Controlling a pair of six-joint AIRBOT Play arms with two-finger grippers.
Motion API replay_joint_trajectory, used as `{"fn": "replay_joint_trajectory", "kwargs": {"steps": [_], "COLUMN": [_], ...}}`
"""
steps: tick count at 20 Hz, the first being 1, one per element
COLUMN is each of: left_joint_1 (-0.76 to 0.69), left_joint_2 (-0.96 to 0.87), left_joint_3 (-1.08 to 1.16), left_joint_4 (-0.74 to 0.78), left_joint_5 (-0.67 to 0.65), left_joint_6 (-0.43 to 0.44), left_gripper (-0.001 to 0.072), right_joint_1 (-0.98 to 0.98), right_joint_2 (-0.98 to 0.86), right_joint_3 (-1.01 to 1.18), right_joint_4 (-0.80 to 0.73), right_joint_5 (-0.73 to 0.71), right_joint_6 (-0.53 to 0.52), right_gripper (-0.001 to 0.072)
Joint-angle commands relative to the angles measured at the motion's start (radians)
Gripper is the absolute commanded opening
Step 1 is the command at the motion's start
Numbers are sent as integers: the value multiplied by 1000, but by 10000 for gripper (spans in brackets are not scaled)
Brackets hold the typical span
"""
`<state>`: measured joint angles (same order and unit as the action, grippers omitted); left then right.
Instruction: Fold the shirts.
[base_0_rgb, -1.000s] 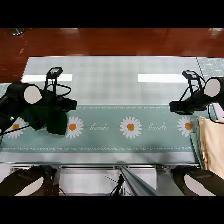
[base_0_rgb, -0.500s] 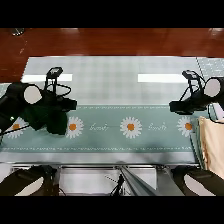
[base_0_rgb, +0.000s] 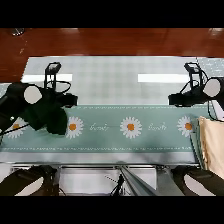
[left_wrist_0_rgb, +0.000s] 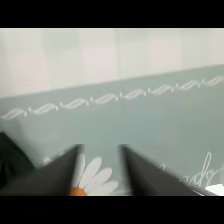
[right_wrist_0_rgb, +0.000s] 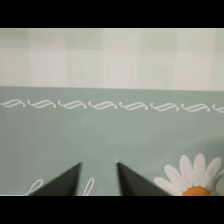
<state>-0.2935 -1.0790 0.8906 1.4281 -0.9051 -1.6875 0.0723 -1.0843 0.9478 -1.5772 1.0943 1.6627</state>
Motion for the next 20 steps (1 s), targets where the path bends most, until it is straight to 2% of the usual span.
{"fn": "replay_joint_trajectory", "kwargs": {"steps": [1,2,4,6,8,10,11,13,17,18,19,20], "left_joint_1": [19,44,137,285,436,549,577,585,557,555,555,555], "left_joint_2": [0,0,2,2,-7,-45,-76,-151,-283,-303,-311,-307], "left_joint_3": [20,48,112,148,126,118,118,118,119,119,119,121], "left_joint_4": [98,225,398,439,414,257,176,92,81,82,79,52], "left_joint_5": [57,0,-114,-194,-161,-134,-131,-138,-171,-183,-200,-205], "left_joint_6": [100,121,50,-23,-105,-113,-90,-38,-27,-26,-13,31], "left_gripper": [706,705,704,704,703,703,703,702,699,670,248,32], "right_joint_1": [-1,-1,-1,-1,0,-1,0,0,0,0,0,0], "right_joint_2": [-6,-6,-6,-6,-6,-6,-6,-6,-6,-6,-6,-6], "right_joint_3": [-1,-1,-1,-3,-3,-3,-3,-3,-3,-3,-3,-3], "right_joint_4": [-5,-28,-56,-55,-28,2,16,44,62,62,62,64], "right_joint_5": [-45,-16,40,68,66,63,63,64,69,70,71,74], "right_joint_6": [-21,-28,-28,-28,-28,-28,-28,-28,-25,-25,-25,-25], "right_gripper": [624,623,622,621,621,621,621,621,620,621,621,620]}}
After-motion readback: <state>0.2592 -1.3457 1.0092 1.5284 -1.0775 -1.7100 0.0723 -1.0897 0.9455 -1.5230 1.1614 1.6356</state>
